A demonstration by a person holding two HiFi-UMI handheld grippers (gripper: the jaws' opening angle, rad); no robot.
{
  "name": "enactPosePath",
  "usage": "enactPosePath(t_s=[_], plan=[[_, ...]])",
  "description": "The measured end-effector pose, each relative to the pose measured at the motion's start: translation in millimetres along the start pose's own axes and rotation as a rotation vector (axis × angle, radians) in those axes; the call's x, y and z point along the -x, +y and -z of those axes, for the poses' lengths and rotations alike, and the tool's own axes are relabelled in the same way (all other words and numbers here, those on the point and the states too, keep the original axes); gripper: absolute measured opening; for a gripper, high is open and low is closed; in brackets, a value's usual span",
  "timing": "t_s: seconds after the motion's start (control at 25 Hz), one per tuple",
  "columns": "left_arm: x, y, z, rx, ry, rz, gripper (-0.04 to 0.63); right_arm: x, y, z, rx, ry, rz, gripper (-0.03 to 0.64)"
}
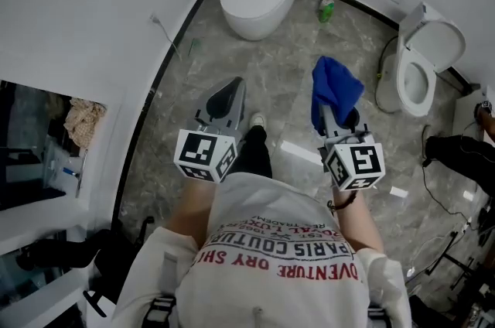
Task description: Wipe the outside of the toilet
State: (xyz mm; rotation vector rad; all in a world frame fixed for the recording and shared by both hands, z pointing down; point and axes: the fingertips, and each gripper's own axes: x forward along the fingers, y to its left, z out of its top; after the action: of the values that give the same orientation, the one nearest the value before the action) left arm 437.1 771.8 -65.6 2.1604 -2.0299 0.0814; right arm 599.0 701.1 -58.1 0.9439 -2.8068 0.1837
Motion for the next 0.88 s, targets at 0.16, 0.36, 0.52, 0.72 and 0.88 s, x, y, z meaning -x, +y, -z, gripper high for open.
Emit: enactPosePath(t_s=[0.16,0.36,0.52,0.72,0.88], plan=[[-54.5,56.6,-10.9,0.018,-0.005,0.005,0.006,-71.6,-17.9,-11.0,-0.002,0.021,0.018,0.072],[-133.6,134.8,-50.5,0.040,-0.047,0.002,0.006,-171.9,-46.5,-38.0,0.043,0.044,0.024,0.072],[-185.2,190.8,-70.3,0.034,-0.051,-0.018,0.006,-245.5,-70.0,-48.5,0.036,0.065,0.019,0.072],[-229.2,242.3,-68.3,0.083,-0.031,-0.058,0.006,-323.7,-89.7,-55.3,-0.024,0.090,-0.029,0.072],[-273.0,279.3,-62.1,0.082,-0.014,-0.104,0.006,-390.7,-109.7,-54.5,-0.012,0.100,-0.078,0.072]])
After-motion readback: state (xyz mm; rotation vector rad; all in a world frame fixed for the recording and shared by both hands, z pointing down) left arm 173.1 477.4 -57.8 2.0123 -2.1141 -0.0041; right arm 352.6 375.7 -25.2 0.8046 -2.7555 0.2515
